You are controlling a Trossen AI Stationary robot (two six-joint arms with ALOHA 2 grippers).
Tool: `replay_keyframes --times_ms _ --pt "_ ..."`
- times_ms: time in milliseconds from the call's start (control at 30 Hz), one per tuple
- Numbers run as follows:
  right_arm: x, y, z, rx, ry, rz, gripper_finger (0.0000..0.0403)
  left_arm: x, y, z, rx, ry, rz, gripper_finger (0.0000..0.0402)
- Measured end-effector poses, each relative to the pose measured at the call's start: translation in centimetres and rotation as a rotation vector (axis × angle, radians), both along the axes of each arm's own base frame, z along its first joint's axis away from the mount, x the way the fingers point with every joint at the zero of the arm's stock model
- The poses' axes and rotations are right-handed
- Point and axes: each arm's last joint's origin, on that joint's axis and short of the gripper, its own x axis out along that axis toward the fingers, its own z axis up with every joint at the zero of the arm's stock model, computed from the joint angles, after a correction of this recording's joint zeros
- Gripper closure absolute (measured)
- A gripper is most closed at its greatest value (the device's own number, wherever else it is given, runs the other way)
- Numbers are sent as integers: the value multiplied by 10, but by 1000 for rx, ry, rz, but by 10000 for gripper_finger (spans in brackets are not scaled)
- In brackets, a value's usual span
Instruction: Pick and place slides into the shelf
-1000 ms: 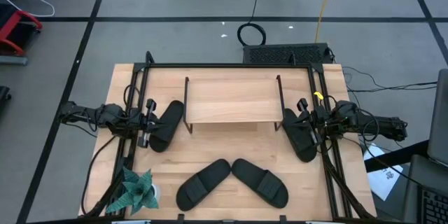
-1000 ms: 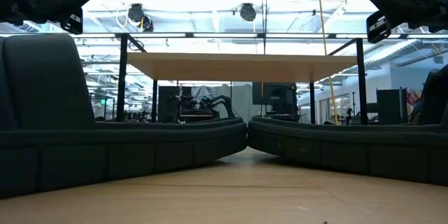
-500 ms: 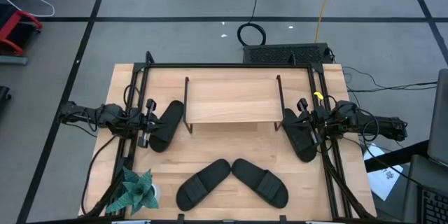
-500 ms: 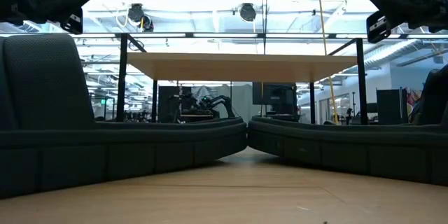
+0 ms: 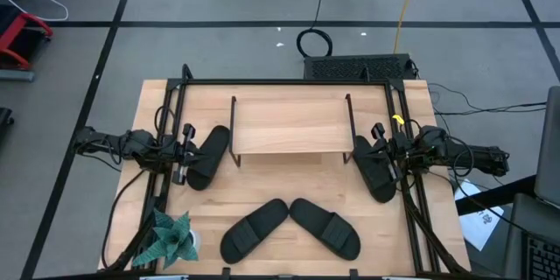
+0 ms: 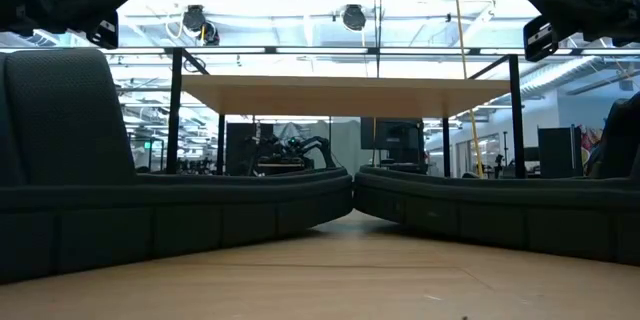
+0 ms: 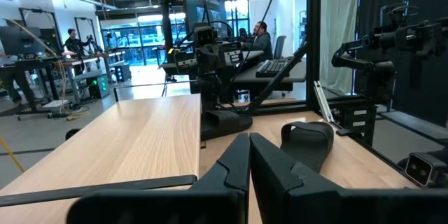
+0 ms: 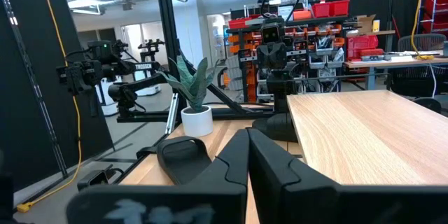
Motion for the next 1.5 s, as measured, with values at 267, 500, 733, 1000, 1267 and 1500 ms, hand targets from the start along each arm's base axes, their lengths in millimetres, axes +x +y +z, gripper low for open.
replay_keyframes --times_ms 267,500,733,1000,1267,1500 --pt "0 0 0 0 0 0 403 0 0 0 0 0 0 382" --pt "0 0 0 0 0 0 403 0 0 0 0 1 0 382" --pt "0 0 0 0 0 0 403 0 0 0 0 0 0 382" --pt "0 0 0 -1 0 0 403 0 0 0 0 0 0 382" --pt "0 0 1 -28 -12 -3 403 0 0 3 -10 -34 0 382" --pt "0 0 0 36 3 4 403 -1 0 10 -32 -99 -1 382"
